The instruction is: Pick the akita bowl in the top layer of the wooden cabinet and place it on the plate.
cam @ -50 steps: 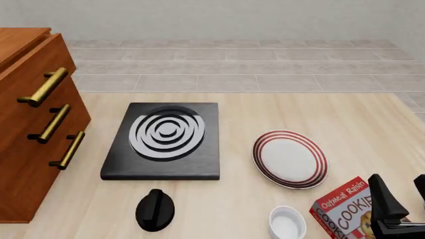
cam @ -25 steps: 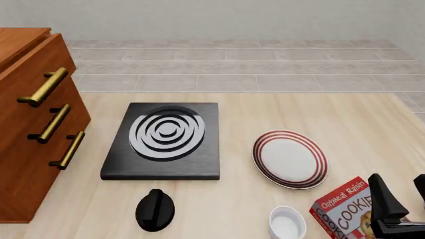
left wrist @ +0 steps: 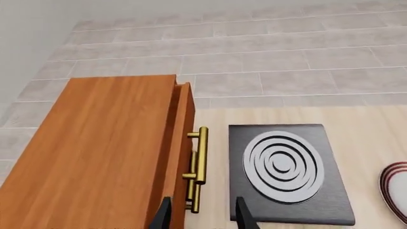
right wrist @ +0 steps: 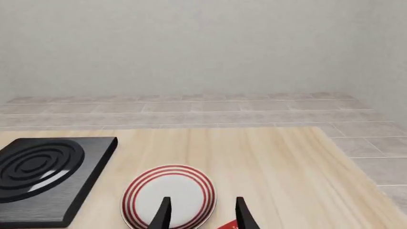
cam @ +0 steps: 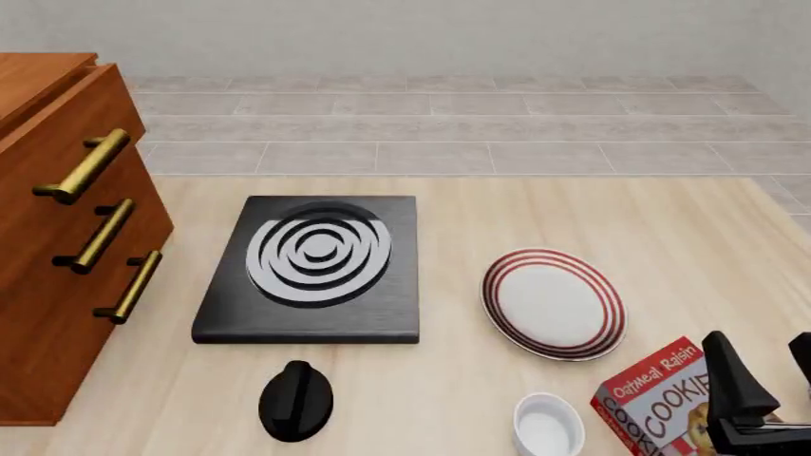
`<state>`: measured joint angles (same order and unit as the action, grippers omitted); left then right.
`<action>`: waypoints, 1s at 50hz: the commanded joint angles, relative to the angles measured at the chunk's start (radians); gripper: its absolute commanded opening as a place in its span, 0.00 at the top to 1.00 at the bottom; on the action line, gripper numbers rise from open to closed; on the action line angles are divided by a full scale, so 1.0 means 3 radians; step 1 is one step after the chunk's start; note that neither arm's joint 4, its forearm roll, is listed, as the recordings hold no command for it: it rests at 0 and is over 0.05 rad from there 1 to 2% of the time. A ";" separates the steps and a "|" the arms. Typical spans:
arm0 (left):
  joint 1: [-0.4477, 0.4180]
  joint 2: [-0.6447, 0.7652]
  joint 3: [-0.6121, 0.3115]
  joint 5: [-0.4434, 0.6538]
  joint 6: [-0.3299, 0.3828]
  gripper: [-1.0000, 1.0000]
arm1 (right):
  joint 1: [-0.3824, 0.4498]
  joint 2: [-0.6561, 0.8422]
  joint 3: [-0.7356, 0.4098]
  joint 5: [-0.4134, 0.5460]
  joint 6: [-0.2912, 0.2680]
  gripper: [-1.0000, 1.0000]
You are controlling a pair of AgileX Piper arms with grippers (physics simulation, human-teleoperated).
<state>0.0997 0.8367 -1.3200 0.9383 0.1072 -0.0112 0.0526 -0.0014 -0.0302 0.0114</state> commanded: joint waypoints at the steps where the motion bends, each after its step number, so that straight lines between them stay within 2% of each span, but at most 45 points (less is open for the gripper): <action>1: 0.0121 0.0083 0.0061 -0.0014 0.0029 0.00 | 0.0000 0.0000 0.0000 0.0002 0.0001 0.00; 31: 0.0420 0.0159 0.0408 -0.0261 0.0208 0.00 | 0.0007 0.0030 0.0000 -0.0027 -0.0008 0.00; 50: 0.0501 0.0151 0.0640 -0.0401 0.0259 0.00 | 0.0007 0.0031 0.0001 -0.0025 -0.0009 0.00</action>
<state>0.2376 0.8856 -1.1656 0.8382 0.1794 -0.0097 0.0610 -0.0012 -0.0375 0.0092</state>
